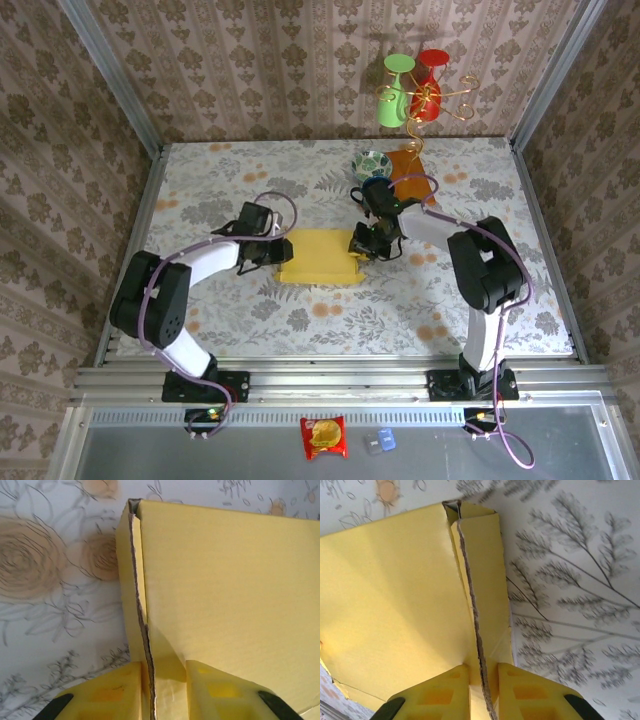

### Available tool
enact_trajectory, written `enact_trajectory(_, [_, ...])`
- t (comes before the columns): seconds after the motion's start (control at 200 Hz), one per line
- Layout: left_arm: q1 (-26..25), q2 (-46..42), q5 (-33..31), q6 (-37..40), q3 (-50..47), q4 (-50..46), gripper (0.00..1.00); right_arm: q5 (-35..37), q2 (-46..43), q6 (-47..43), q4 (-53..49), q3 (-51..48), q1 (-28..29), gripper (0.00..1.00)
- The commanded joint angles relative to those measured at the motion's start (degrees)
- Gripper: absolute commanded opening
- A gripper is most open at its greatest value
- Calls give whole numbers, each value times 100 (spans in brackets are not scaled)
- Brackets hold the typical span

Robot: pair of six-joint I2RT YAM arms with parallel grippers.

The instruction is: Fold the paper box

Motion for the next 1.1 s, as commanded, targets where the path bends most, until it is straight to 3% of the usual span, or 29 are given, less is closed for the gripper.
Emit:
enact_trajectory(0.0, [-289, -109, 208, -157, -204, -45, 25, 285, 166, 16, -285, -405, 47, 18])
enact_trajectory(0.125, [-375, -126, 117, -83, -284, -28, 22, 243, 101, -74, -286, -475, 52, 18])
enact_trajectory(0.27, [-397, -170, 80, -60, -384, 100, 20, 197, -144, -356, -92, -495, 0, 26])
enact_trajectory(0.64, [-356, -97, 30, -114, -534, 441, 10, -732, -409, -837, 763, -950, -473, 67])
enact_trajectory(0.91, [-85, -73, 316, -297, -839, 814, 7, -1508, -310, -954, 1481, -1167, -574, 70])
enact_trajectory(1.095, [381, -36, 542, -336, -965, 973, 7, -1856, -123, -863, 1771, -1112, -568, 71])
